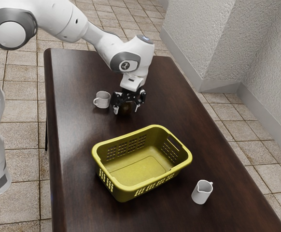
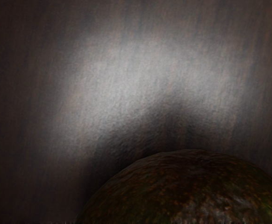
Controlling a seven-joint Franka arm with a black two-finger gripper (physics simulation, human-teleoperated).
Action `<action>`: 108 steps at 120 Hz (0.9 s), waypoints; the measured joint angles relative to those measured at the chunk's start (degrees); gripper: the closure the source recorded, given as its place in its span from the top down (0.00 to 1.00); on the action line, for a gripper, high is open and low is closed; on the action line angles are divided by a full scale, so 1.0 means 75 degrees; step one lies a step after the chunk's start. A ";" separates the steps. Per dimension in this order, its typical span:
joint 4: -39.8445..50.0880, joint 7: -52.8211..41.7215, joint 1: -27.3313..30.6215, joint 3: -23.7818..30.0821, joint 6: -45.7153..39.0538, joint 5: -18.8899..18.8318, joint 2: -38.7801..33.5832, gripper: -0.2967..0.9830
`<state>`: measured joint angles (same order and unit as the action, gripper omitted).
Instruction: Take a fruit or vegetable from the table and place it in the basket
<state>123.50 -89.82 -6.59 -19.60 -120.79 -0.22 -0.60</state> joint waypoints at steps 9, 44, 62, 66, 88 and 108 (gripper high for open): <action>0.0000 -0.0002 0.0007 0.0000 0.0000 -0.0027 0.0001 0.77; -0.0012 -0.0002 0.0017 -0.0013 -0.0007 -0.0071 0.0025 0.76; -0.0013 0.0011 0.0061 0.0001 -0.0019 -0.0071 0.0024 0.72; -0.0013 0.0014 0.0070 0.0000 -0.0022 -0.0070 0.0024 0.72; -0.0015 0.0033 0.0098 -0.0003 -0.0030 -0.0052 0.0024 0.71; -0.0202 0.0052 0.0111 -0.0019 0.0046 -0.0009 -0.0043 0.50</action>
<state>121.99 -89.43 -5.75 -19.75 -120.45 -0.29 -0.92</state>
